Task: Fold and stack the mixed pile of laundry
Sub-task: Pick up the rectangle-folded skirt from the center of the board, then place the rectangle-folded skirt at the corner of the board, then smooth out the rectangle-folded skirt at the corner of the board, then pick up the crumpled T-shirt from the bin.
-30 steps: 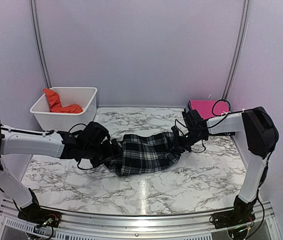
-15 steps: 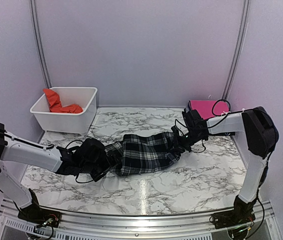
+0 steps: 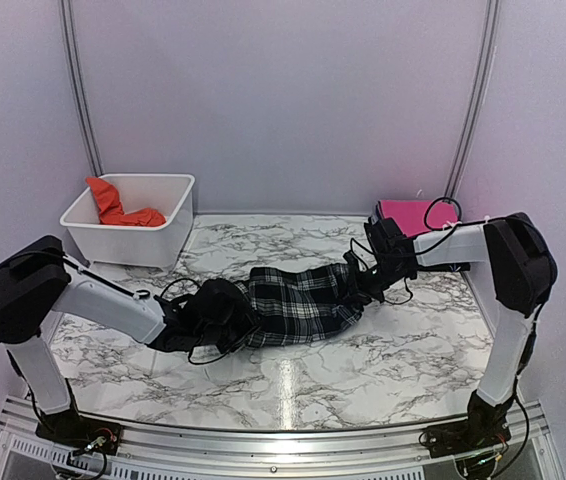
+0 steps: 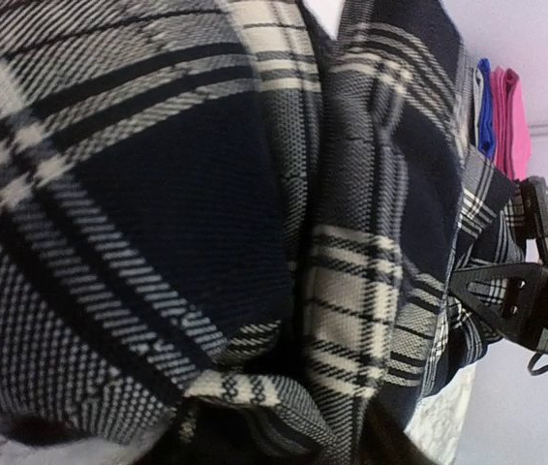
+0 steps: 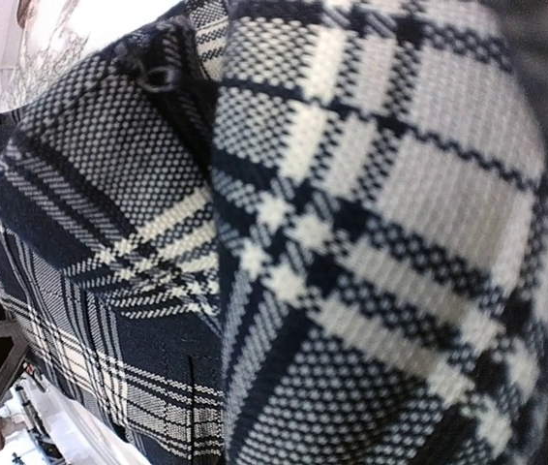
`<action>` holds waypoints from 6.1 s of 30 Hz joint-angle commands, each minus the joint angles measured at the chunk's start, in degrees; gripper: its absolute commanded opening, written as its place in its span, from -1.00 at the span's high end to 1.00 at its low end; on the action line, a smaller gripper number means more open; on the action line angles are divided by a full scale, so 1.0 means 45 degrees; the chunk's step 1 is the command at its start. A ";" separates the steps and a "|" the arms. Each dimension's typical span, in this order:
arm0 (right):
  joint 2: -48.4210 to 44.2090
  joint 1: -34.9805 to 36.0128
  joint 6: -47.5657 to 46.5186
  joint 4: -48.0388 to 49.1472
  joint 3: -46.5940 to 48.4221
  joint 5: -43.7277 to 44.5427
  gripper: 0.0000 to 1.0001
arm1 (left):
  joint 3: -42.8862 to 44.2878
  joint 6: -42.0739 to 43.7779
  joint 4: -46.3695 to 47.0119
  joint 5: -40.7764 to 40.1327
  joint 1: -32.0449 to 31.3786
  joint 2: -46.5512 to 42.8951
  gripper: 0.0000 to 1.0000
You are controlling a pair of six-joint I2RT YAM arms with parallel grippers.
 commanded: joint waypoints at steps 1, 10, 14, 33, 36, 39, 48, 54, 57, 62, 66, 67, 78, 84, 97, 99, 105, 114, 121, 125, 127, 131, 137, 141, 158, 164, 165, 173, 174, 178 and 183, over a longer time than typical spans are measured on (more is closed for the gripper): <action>0.0229 -0.0176 -0.0640 -0.0748 0.1062 0.0866 1.00 | 0.1682 0.1104 0.0320 -0.0283 -0.0101 0.1107 0.41; 0.0254 -0.1062 -0.2072 -0.1926 0.3318 0.2564 1.00 | 0.6015 0.3895 -0.0311 0.0490 0.0082 0.3624 1.00; 0.0020 -0.1600 -0.2466 -0.2090 0.4295 0.3172 1.00 | 0.8048 0.5138 -0.0511 0.0921 0.0403 0.4728 1.00; -0.0278 -0.3438 -0.4686 -0.2109 0.9200 0.8838 1.00 | 2.1632 0.5250 0.1212 0.2129 0.1231 1.3301 1.00; -0.0342 -0.4004 -0.4713 -0.1998 0.9143 0.9106 1.00 | 2.1853 0.4503 0.2221 0.1830 0.1273 1.3954 1.00; -0.0089 -0.4435 -0.4847 -0.1825 0.9122 0.9249 1.00 | 2.2211 0.4016 0.2475 0.1449 0.1320 1.4511 1.00; 0.1151 -0.4564 -0.4717 -0.1648 1.0546 0.8406 1.00 | 2.2458 0.3122 0.2839 0.0762 0.1483 1.5232 1.00; 0.1392 -0.4437 -0.5001 -0.1663 1.0823 0.8500 1.00 | 2.2229 0.2690 0.3019 0.0580 0.1638 1.5357 0.71; 0.1430 -0.4598 -0.5092 -0.1979 1.1675 0.8578 1.00 | 2.1882 0.2743 0.3014 0.0681 0.1678 1.5149 0.04; 0.0712 -0.5606 -0.5079 -0.1854 1.1630 0.8015 1.00 | 2.0153 0.3092 0.2963 0.1073 0.1735 1.4162 -0.98; 0.1056 -0.6548 -0.5151 -0.1363 1.0261 0.7171 1.00 | 1.9232 0.2878 0.2899 0.1277 0.1904 1.3747 -0.98; 0.1241 -0.6711 -0.5151 -0.1220 0.9959 0.6573 1.00 | 1.9201 0.2897 0.2897 0.1412 0.1965 1.3736 -0.98; 0.3192 -0.8273 -0.5322 -0.1241 1.0742 0.3640 1.00 | 1.7379 0.3605 0.2857 0.1651 0.2187 1.2509 -0.98; 0.3933 -0.8720 -0.5277 -0.1348 1.1349 0.3488 1.00 | 1.6067 0.4720 0.2806 0.1550 0.2209 1.1103 -0.98; 0.2987 -0.8808 -0.5481 -0.1802 1.1524 0.5914 -0.31 | 1.2635 0.7029 0.2213 0.0679 0.2382 0.7715 -0.98; 0.2571 -0.8808 -0.5501 -0.1803 1.1367 0.6062 -0.42 | 1.2144 0.7330 0.1908 0.0214 0.2397 0.7159 -0.98; 0.1189 -0.8717 -0.5411 -0.1375 1.0464 0.5250 -0.45 | 1.0352 0.8510 0.1277 -0.0487 0.2607 0.5064 -0.98; 0.2354 -0.7341 -0.5393 -0.1128 1.0431 0.3446 -0.39 | 1.0218 0.9838 -0.3169 -0.1234 0.3108 0.2372 -0.98; 0.4538 -0.7412 -0.4970 -0.1559 1.1774 0.4192 -0.44 | 0.9795 0.9627 -0.6698 -0.1630 0.3935 0.0681 -0.98; 0.5186 -0.7869 -0.4644 -0.1917 1.1697 0.4518 -0.45 | 0.9225 0.9580 -0.7850 -0.1624 0.4513 -0.0569 -0.98; 0.5325 -0.8168 -0.4539 -0.2315 1.1575 0.4712 -0.47 | 0.9187 0.9801 -0.8625 -0.1959 0.4814 -0.1033 -0.98; 0.4371 -0.8338 -0.4476 -0.2114 1.0965 0.4437 -0.50 | 0.9252 0.9699 -1.0066 -0.2374 0.5832 -0.1960 -0.98; 0.2288 -0.8132 -0.4394 -0.2375 1.0862 0.3949 -0.63 | 0.9637 0.9912 -1.1166 -0.2716 0.8190 -0.2833 -0.98; 0.0575 -0.7782 -0.4331 -0.2335 0.9825 0.3773 -0.68 | 1.0527 1.0265 -1.1537 -0.2258 0.9801 -0.1843 -0.98; -0.4106 -0.5311 -0.5060 -0.2680 0.5275 0.4370 -0.86 | 1.5739 1.0773 -1.2119 -0.6856 1.2088 0.5228 -0.98; -0.4070 -0.5311 -0.5385 -0.3241 0.5714 0.4638 -0.87 | 1.6292 0.9891 -1.1782 -0.5875 1.3379 0.6486 -0.98; -0.4046 -0.5311 -0.5471 -0.3337 0.5778 0.4697 -0.87 | 1.6472 0.9963 -1.1592 -0.5767 1.3524 0.6717 -0.98; -0.4549 -0.5302 -0.5442 -0.3695 0.5091 0.4864 -0.87 | 1.7877 1.1850 -0.8707 -0.4992 1.3822 0.8548 -0.98; -0.4584 -0.5310 -0.5483 -0.3783 0.5070 0.4932 -0.87 | 1.8177 1.1968 -0.8483 -0.4865 1.3841 0.8850 -0.98; -0.4863 -0.5306 -0.5695 -0.4100 0.4927 0.5222 -0.87 | 1.8653 1.2694 -0.6975 -0.3197 1.3876 0.9556 -0.54; -0.5225 -0.5309 -0.5834 -0.4237 0.4669 0.5297 -0.87 | 1.8549 1.3207 -0.5429 -0.1201 1.3826 0.9146 0.80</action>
